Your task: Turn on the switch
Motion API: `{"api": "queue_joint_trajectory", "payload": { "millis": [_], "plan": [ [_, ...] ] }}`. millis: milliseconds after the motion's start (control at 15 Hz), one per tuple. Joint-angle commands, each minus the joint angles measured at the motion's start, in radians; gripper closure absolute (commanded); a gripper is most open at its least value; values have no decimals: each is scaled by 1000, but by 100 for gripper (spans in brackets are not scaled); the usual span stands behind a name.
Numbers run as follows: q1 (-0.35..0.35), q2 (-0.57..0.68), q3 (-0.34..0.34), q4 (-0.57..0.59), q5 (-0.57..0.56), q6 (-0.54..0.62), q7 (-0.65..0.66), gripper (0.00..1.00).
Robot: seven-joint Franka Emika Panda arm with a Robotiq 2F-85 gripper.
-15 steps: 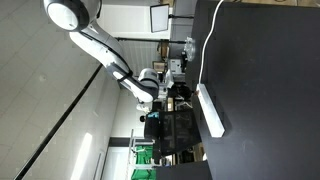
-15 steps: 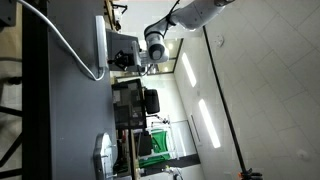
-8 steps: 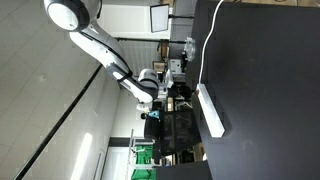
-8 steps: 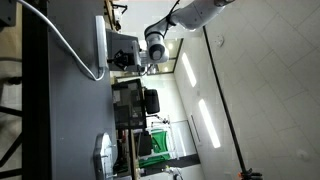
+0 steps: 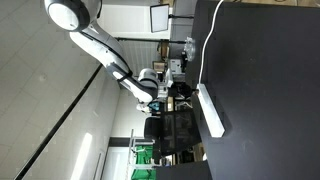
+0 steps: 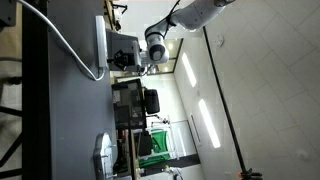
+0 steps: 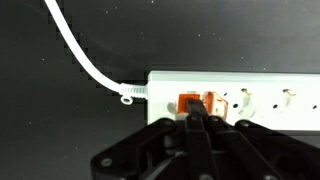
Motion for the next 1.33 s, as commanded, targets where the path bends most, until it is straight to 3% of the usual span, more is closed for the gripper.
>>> {"api": "queue_joint_trajectory", "payload": {
  "millis": [0, 733, 1267],
  "plan": [
    [-12, 33, -1, 66, -1, -40, 12, 100],
    [-45, 206, 2, 368, 17, -314, 18, 100],
    [-24, 311, -16, 492, -8, -370, 43, 100]
  ]
}}
